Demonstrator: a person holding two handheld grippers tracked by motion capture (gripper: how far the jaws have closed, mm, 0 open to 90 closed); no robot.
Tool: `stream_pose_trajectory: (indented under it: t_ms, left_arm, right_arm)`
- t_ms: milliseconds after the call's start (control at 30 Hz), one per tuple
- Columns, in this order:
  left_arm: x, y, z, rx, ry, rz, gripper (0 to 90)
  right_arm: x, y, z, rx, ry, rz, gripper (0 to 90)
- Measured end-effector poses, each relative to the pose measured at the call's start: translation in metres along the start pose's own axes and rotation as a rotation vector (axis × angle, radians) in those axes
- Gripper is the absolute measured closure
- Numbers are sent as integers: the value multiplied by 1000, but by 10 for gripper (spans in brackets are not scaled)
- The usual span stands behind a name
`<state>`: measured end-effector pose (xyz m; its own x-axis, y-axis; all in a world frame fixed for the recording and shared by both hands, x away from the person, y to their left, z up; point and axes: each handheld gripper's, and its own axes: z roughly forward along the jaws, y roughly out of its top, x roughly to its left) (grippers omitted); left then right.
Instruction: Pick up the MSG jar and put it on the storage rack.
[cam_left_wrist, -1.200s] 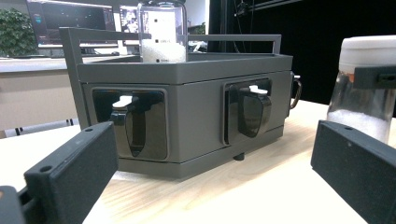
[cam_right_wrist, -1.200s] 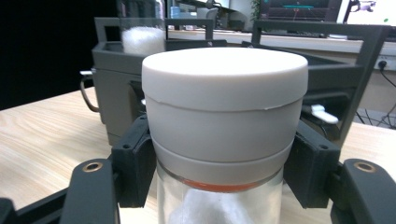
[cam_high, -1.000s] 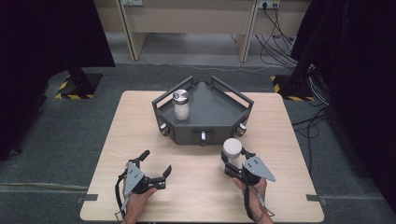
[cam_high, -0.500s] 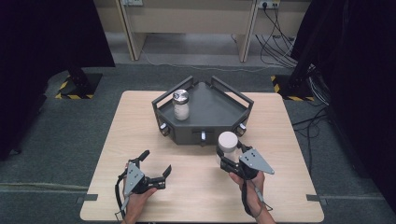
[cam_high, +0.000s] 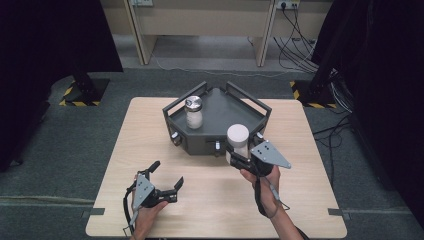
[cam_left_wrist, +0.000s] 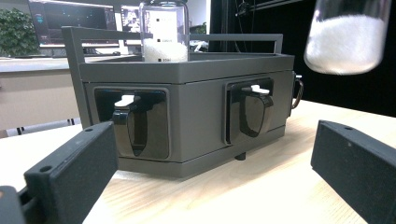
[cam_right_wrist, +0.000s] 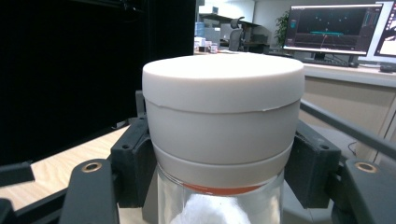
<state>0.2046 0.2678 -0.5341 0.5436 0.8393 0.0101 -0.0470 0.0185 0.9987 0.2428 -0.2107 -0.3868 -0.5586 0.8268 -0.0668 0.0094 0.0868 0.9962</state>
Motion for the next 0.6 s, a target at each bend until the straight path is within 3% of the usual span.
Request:
stream_pose_trajectory:
  t_ms: [367, 600]
  left_arm:
    - [0, 0, 0, 1, -4, 0, 1]
    - [0, 0, 0, -2, -3, -2, 1]
  right_arm:
    - [-2, 33, 30, 0, -4, 19, 347]
    - [-3, 44, 54, 3, -26, 24, 347]
